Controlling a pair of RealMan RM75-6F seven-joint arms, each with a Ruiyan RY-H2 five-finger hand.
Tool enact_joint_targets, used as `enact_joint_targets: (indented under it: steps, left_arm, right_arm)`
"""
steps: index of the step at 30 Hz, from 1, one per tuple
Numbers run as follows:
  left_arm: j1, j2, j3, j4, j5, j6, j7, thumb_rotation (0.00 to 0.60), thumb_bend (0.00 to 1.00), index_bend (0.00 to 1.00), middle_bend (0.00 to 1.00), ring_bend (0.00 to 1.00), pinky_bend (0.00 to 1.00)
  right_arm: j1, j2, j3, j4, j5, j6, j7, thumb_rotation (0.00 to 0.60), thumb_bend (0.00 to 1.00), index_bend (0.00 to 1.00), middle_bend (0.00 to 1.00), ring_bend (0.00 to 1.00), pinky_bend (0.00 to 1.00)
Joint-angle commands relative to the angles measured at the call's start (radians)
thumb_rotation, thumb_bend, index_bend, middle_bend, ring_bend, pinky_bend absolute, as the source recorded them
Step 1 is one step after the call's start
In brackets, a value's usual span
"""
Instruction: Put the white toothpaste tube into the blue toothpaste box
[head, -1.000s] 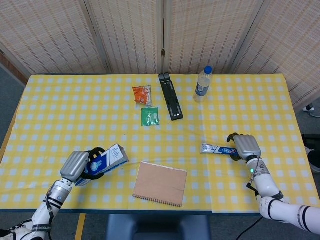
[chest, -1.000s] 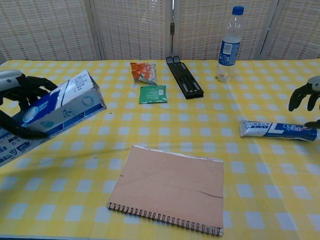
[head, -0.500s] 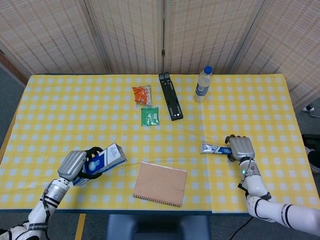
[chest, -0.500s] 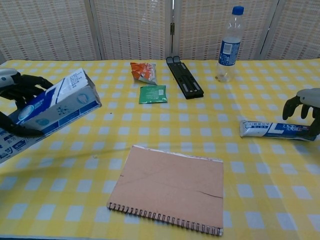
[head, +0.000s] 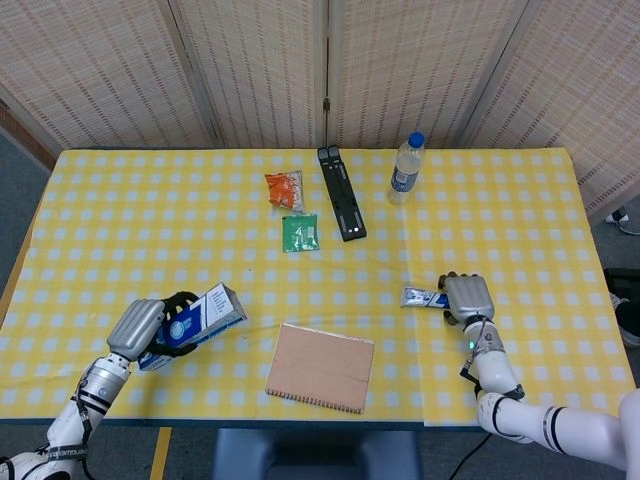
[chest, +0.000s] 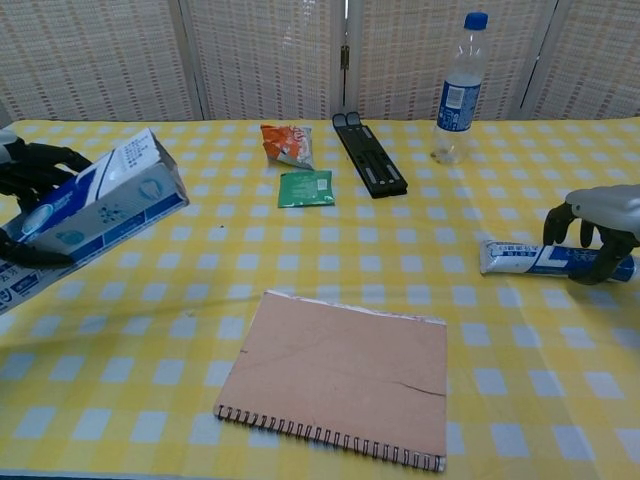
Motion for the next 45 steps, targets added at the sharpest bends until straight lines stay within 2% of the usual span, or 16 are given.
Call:
enact_joint_targets:
  steps: [1,20,26,30,33,38,45]
  left_arm:
    - [0.000,0.003,0.000,0.002,0.003,-0.001,-0.007,0.600,0.21,0.34,0.53,0.55,0.58]
    - [0.010,0.007,-0.003,0.012,0.002,0.013,-0.025,0.600,0.21,0.34,0.53,0.55,0.58]
    - [0.019,0.015,-0.003,0.009,0.006,0.026,-0.034,0.600,0.21,0.34,0.53,0.55,0.58]
    - [0.023,0.019,-0.005,0.009,0.002,0.029,-0.045,0.600,0.21,0.34,0.53,0.55,0.58]
    - [0.028,0.022,-0.006,0.005,0.002,0.036,-0.052,0.600,0.21,0.35,0.53,0.56,0.59]
    - [0.031,0.036,-0.006,-0.014,-0.003,0.030,-0.070,0.600,0.21,0.35,0.53,0.56,0.59]
    - [0.027,0.038,-0.016,-0.024,-0.038,0.002,-0.105,0.600,0.21,0.35,0.53,0.57,0.59]
  right_arm:
    - [0.006,-0.012,0.002,0.005,0.007,0.010,-0.021,0.600,0.36,0.37,0.32,0.35,0.37]
    - [0.024,-0.054,0.025,0.011,0.050,0.072,-0.122,0.600,0.36,0.61,0.50,0.53,0.56]
    - [0.013,-0.038,0.052,-0.005,0.016,0.078,-0.076,0.600,0.37,0.65,0.52,0.55,0.59]
    - [-0.012,-0.013,0.072,-0.020,-0.032,0.086,-0.004,0.600,0.37,0.65,0.53,0.56,0.60]
    - [-0.046,0.008,0.084,-0.033,-0.099,0.091,0.095,0.600,0.37,0.65,0.53,0.56,0.59]
    - [-0.119,0.026,0.112,-0.018,-0.271,0.118,0.340,0.600,0.37,0.66,0.53,0.56,0.60]
    - [-0.194,0.056,0.175,-0.033,-0.503,0.224,0.657,0.600,0.37,0.68,0.55,0.58,0.61]
